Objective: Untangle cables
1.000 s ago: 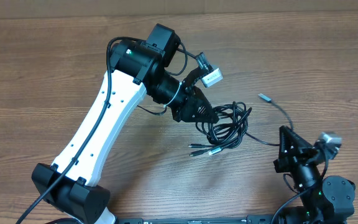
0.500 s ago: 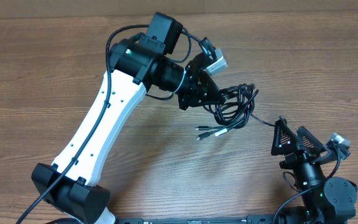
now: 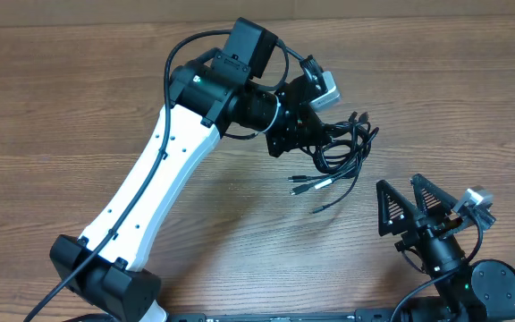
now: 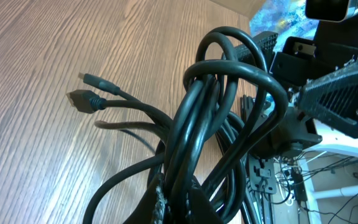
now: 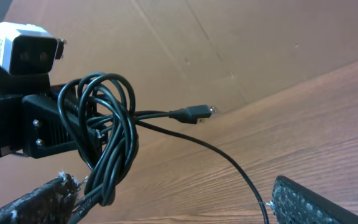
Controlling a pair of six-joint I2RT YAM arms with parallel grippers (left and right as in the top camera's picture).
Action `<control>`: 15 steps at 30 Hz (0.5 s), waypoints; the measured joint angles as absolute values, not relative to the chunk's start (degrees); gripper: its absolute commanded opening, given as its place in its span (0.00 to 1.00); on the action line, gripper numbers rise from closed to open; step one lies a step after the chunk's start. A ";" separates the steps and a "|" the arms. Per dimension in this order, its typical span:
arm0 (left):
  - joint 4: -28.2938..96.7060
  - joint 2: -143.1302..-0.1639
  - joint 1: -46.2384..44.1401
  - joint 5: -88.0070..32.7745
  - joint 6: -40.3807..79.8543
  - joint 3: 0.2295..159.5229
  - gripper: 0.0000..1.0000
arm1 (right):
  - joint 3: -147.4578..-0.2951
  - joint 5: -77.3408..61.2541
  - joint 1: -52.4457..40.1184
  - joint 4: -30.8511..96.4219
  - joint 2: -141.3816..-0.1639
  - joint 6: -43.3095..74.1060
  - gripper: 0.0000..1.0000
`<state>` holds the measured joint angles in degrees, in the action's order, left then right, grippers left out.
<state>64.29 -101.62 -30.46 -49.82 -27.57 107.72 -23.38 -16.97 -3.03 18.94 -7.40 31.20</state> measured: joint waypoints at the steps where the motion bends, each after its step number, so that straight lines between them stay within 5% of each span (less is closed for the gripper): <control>1: 64.10 -101.62 -30.76 -49.82 -27.59 107.72 0.04 | -23.38 -17.19 -3.03 18.94 -7.40 31.03 1.00; 15: 66.04 -101.62 -35.94 -49.84 -27.57 107.72 0.04 | -23.38 -16.19 -3.03 20.18 -7.40 30.00 0.94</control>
<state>66.04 -101.62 -35.94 -49.84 -27.57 107.72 -23.38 -16.19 -3.03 20.18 -7.40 30.00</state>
